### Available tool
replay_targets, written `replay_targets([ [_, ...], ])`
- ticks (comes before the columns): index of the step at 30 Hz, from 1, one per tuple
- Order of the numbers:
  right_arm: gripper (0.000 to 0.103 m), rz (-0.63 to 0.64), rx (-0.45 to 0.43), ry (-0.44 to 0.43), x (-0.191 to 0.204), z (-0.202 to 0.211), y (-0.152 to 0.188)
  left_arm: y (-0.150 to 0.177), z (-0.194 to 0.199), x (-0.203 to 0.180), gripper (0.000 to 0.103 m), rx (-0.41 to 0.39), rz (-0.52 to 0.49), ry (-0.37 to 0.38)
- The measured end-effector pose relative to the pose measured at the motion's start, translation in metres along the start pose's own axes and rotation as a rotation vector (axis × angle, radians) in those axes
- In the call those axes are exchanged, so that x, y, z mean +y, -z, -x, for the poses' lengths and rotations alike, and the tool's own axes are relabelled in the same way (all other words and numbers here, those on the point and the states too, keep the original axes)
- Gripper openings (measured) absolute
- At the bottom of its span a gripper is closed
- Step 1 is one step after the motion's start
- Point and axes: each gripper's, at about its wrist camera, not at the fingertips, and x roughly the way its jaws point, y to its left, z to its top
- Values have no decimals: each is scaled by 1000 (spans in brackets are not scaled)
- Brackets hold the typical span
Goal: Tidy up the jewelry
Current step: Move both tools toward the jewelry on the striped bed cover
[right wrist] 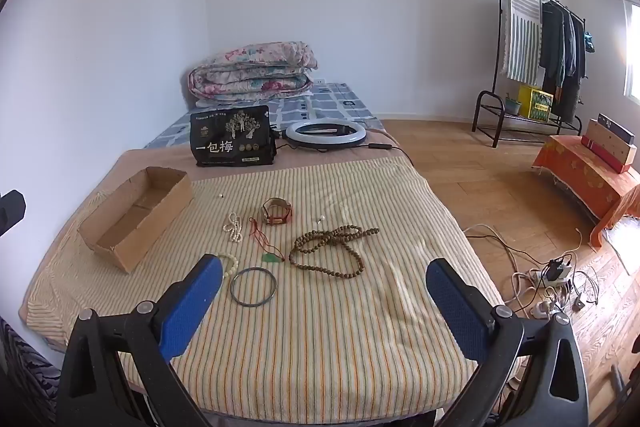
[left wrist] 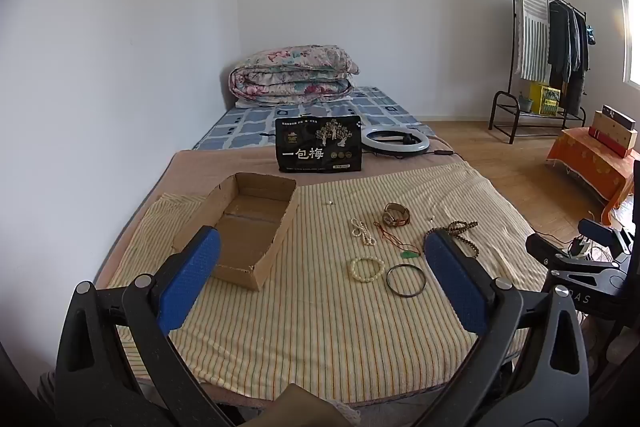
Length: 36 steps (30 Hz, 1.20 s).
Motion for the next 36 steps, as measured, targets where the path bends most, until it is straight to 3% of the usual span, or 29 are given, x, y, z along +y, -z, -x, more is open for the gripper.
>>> replay_targets([
  [23, 103, -3, 10, 4, 0, -3, 4, 0, -1, 0, 103, 9, 3, 5],
  [36, 103, 4, 42, 13, -3, -15, -8, 2, -27, -1, 103, 50, -7, 17],
])
